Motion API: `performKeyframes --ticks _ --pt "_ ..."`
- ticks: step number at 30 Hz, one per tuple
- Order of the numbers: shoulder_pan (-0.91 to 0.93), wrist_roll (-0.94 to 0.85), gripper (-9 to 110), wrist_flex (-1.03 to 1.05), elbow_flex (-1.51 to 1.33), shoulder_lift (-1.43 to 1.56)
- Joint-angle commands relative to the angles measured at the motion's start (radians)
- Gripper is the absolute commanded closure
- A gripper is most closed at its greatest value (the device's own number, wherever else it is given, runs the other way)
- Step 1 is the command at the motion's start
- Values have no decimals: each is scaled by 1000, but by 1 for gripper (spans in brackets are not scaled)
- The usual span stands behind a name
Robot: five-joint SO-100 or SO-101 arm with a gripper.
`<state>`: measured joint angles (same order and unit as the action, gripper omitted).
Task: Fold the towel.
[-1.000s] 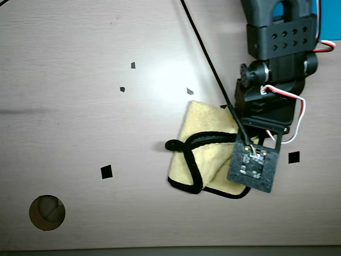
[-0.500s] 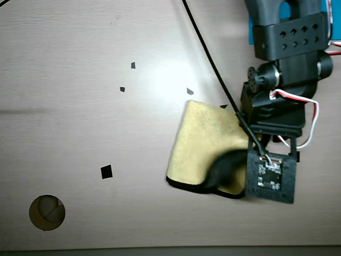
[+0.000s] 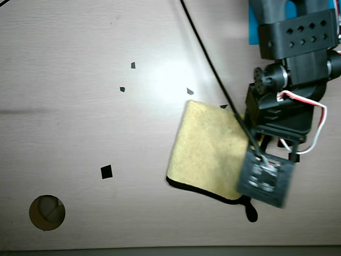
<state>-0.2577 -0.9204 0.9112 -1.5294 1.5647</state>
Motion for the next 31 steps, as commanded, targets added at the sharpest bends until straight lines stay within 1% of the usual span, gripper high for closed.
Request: performKeyframes --ticks 1,3,5,11,18,31 --pt "69 250 94 78 92 77" --pt "107 353 98 103 51 121" --pt "144 407 101 106 -26 184" --pt "235 499 101 124 -267 370" --pt "290 511 101 138 -449 468" --pt "249 534 101 164 -548 540"
